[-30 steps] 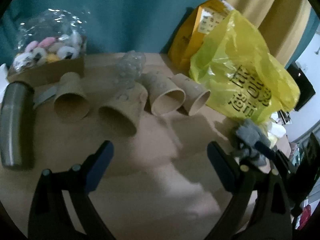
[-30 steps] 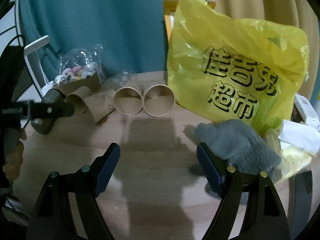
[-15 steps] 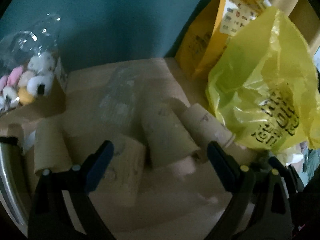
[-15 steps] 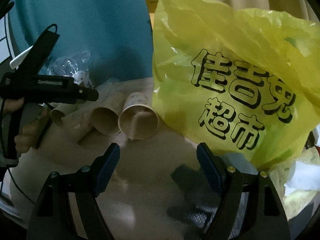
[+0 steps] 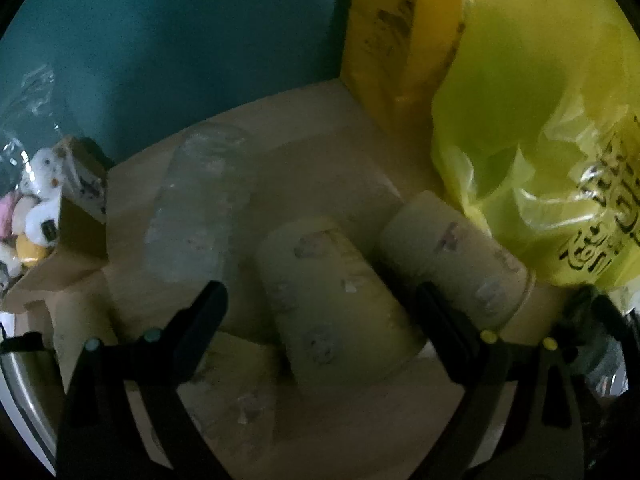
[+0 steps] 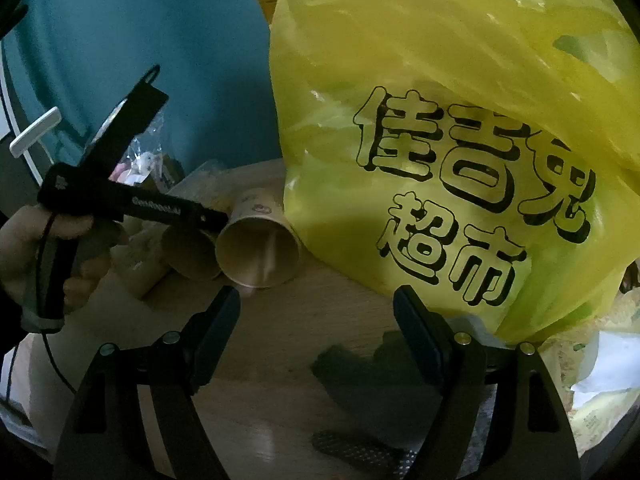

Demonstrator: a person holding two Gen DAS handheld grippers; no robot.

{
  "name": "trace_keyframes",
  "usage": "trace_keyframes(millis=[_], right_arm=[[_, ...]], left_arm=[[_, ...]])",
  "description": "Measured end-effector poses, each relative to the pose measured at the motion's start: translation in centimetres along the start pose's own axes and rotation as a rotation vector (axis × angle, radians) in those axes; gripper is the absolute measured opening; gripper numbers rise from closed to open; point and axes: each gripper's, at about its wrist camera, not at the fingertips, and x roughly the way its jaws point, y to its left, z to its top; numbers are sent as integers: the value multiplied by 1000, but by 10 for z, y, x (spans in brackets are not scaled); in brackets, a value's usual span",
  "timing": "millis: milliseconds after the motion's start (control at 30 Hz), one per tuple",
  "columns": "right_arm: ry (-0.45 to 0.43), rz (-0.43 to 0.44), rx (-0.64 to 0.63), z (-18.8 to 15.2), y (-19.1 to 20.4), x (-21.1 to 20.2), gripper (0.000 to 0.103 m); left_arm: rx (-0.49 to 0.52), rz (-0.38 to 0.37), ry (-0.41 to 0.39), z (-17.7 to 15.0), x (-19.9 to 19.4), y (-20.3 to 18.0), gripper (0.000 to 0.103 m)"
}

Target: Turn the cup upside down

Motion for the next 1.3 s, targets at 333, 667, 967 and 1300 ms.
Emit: trace_keyframes(millis=[333,667,967,1300], right_arm=[[-10,-7,21,2,2,-4,82],[-35,-9,21,-1,10,-36,82],[-37,-5,-1,-20,38,-67,82],[15,15,-29,-66,81,-88,82]], left_arm=[[33,-31,11,-6,4,-6,69],[29,-86,-80,-36,-50,-10,68],[5,-143,-143,-107,-116,-10,68],[-50,-176,-166,-208,-135,2,68]])
